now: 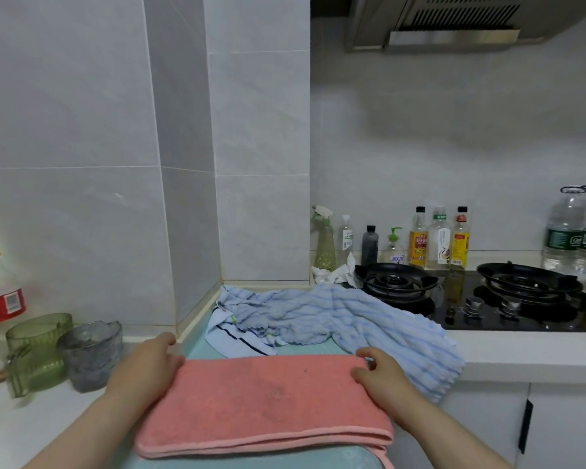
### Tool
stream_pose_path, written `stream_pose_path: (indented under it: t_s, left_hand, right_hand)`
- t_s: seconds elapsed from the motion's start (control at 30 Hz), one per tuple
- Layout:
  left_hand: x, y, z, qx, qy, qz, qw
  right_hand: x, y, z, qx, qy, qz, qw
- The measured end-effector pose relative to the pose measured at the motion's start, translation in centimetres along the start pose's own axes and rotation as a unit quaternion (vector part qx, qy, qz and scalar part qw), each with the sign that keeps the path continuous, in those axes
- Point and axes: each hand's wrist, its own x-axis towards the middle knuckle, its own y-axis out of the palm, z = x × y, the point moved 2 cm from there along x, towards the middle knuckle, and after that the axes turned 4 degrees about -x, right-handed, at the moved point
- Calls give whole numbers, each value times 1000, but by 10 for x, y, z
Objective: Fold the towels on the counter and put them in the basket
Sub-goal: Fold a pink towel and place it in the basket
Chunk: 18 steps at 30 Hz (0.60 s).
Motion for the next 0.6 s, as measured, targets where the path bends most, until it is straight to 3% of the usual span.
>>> stream_pose_path:
  t_s: [0.07,0.1,0.17,0.27,0.33,0.5,0.6]
  left_hand:
    - [-12,-4,-14,14,71,-75,995]
    - [-21,-3,-26,9,116,-67,991]
    - [-44,5,-53,-29,182,37,982]
    - [-65,29,-83,-64,181,201,961]
    - [-69,43,-87,-6,181,243,953]
    - [-69,53,-79,51,200,253,945]
    - [-74,49,-83,50,199,260,944]
  right_hand:
    - [-3,-6,-5,18,30,14,999]
    - [-4,-8,-8,30,49,30,998]
    - [-6,-10,-10,85,104,69,989]
    - [-13,-9,-6,186,188,140,954]
    - [-16,-9,-2,192,184,154,952]
    - [-21,-21,7,126,74,137,980]
    - [-23,-20,14,186,61,183,964]
